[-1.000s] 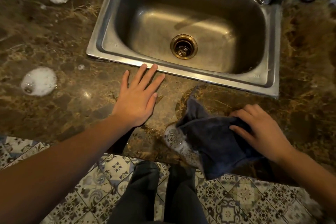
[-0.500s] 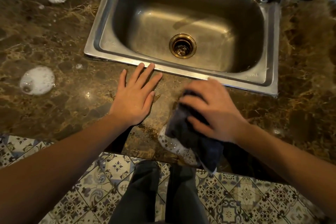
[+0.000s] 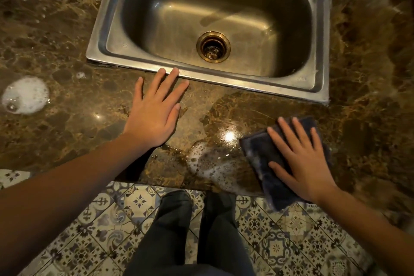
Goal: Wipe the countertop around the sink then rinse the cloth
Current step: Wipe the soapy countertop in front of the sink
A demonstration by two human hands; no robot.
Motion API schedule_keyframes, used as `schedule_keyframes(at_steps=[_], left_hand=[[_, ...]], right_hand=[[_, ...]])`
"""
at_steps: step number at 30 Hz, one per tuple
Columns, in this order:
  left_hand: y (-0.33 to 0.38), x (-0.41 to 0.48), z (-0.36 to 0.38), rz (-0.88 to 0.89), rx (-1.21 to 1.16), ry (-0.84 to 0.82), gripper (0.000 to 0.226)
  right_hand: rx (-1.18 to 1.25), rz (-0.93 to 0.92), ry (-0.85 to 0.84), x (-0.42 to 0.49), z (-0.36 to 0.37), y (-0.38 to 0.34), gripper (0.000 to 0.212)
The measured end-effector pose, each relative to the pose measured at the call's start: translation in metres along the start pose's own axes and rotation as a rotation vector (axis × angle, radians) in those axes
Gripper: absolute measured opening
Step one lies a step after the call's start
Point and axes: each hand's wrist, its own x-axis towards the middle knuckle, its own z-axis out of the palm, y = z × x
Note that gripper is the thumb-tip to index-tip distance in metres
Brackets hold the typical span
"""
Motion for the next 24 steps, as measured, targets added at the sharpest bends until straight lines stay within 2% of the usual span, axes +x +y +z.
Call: schedule_keyframes(at_steps=[3,6,8,14,16,21,24], left_hand=[[-0.003,0.0,-0.001,-0.016,0.024,-0.016,0.054],[-0.002,-0.001,0.001,-0.019,0.039,-0.025,0.054],[-0.001,0.0,0.002,-0.015,0.043,-0.029,0.054],[-0.004,0.0,0.001,-0.012,0.024,-0.036,0.054],[-0.004,0.0,-0.001,-0.017,-0.05,-0.02,0.054],[-0.002,-0.002,-0.006,-0.102,-0.404,0.163,0.053],[-0.003,-0.006,-0.007,-0.225,-0.454,0.278,0.051]], right_hand=[[0.054,0.079,0.027,-0.014,0.006,0.002,0.068],[-0.005,-0.096,0.012,-0.019,0.012,0.0,0.068],[-0.07,-0.138,-0.019,-0.018,0.011,-0.002,0.068],[0.028,0.204,0.079,0.0,0.019,-0.081,0.071],[0.059,0.287,0.091,0.01,0.022,-0.113,0.07],[0.105,0.326,0.108,0.03,0.017,-0.159,0.07],[0.158,0.347,0.126,0.041,0.016,-0.177,0.069]])
